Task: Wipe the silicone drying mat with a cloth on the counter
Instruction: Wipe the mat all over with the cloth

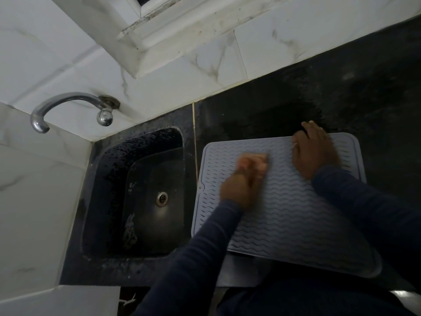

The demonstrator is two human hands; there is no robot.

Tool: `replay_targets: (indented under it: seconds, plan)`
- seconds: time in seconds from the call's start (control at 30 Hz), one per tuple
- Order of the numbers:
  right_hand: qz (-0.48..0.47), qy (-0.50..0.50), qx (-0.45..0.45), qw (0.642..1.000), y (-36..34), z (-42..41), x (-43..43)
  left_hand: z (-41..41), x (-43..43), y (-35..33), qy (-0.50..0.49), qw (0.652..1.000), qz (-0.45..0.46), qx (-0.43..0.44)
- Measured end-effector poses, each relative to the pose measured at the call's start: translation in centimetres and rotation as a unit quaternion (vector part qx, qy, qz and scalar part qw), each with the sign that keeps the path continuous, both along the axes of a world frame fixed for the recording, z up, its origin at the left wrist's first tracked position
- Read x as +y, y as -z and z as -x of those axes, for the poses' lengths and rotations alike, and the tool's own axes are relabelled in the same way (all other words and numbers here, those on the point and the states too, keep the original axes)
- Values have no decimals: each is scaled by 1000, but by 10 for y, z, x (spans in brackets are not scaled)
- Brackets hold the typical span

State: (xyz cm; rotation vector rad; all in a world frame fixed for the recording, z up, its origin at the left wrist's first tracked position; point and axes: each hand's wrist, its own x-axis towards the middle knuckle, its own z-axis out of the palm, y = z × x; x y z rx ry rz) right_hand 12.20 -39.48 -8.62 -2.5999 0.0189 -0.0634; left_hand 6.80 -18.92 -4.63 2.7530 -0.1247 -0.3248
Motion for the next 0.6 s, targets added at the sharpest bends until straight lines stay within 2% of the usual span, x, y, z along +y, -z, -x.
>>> replay_targets:
  seconds: [0.07, 0.13, 0.2, 0.3, 0.37, 0.43, 0.5, 0.57, 0.6]
  plan:
    - [3, 0, 0, 1000, 0, 0, 0, 27, -33, 1, 111, 993, -36, 30]
    - [1, -1, -3, 1000, 0, 0, -1, 38, -24, 6, 122, 992, -39, 6]
    - [-4, -1, -1, 1000, 1, 0, -1, 36, 16, 9, 24, 999, -25, -4]
    - [-5, -8, 0, 1000, 1, 0, -2, 18, 92, 10, -137, 986, -86, 31]
    - [-4, -10, -4, 1000, 1, 0, -1, 15, 118, -1, -156, 977, -134, 57]
    - [0, -11, -1, 1000, 1, 0, -1, 22, 110, -11, -124, 986, -104, 30]
    - [1, -9, 3, 1000, 1, 0, 0, 38, 76, -15, -69, 997, -6, -23]
    - [7, -9, 0, 1000, -1, 2, 1, 65, 30, -14, 22, 997, 62, -48]
    - [9, -12, -2, 1000, -1, 3, 0, 80, 10, -10, 80, 994, 58, -56]
